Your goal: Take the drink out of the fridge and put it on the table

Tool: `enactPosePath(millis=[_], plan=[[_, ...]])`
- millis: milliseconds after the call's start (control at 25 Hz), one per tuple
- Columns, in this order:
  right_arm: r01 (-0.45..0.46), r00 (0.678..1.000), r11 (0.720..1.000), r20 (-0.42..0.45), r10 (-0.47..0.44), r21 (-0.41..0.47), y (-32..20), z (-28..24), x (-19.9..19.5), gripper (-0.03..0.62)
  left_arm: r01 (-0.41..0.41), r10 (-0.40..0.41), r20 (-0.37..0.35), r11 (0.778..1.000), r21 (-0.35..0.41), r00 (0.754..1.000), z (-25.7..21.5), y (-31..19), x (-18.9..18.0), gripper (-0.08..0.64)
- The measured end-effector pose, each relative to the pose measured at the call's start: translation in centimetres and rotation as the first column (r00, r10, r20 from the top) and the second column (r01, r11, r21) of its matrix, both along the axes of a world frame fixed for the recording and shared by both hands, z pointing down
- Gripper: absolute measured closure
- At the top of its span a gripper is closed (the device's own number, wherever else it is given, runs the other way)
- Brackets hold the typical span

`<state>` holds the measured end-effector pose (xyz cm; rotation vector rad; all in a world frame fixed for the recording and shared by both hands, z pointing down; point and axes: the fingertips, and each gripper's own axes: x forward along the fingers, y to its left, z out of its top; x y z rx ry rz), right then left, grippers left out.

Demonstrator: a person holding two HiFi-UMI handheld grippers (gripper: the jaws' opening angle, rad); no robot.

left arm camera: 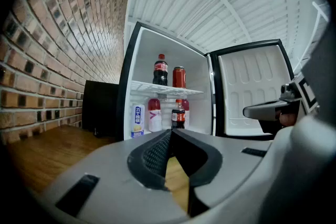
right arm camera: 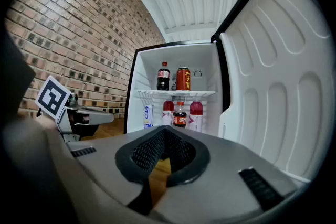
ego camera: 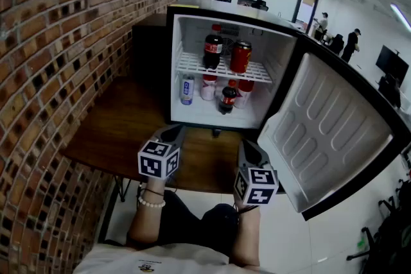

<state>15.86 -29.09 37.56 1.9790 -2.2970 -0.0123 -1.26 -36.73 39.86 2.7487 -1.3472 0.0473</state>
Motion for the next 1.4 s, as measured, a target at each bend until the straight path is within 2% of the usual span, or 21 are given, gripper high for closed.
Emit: enactPosePath(millis=[560, 920, 960, 1160, 1400], plan=[[0.003, 1.000, 1.000, 0.005, -0.003, 0.013, 0.0, -0.5, -0.1, 0.580, 0.000, 0.000, 0.002, 1.000, 0.018, 1.000, -1.0, -0.5, 0.2, 0.560], [-0.002, 1.000, 1.000, 0.018, 0.002, 0.017, 0.1, -0.4, 0.2, 0.580, 0.010, -0.009, -0.008, 0.996, 0.093, 1.000, -4.8, -2.3, 0.3, 0.558], [-0.003, 1.000, 1.000, 0.018, 0.003, 0.019, 0.1, -0.5, 0.2, 0.580, 0.007, -0.006, -0.009, 0.995, 0.102, 1.000, -5.5, -2.5, 0.4, 0.550], [-0.011, 1.000, 1.000, 0.020, 0.011, 0.019, 0.2, -0.4, 0.6, 0.580, -0.029, 0.031, -0.017, 0.991, 0.131, 0.999, -8.4, -3.7, 1.7, 0.398], [-0.012, 1.000, 1.000, 0.022, 0.011, 0.025, 0.2, -0.5, 0.8, 0.580, -0.088, 0.096, -0.048, 0.984, 0.156, 0.994, -11.9, -4.7, 3.9, 0.279]])
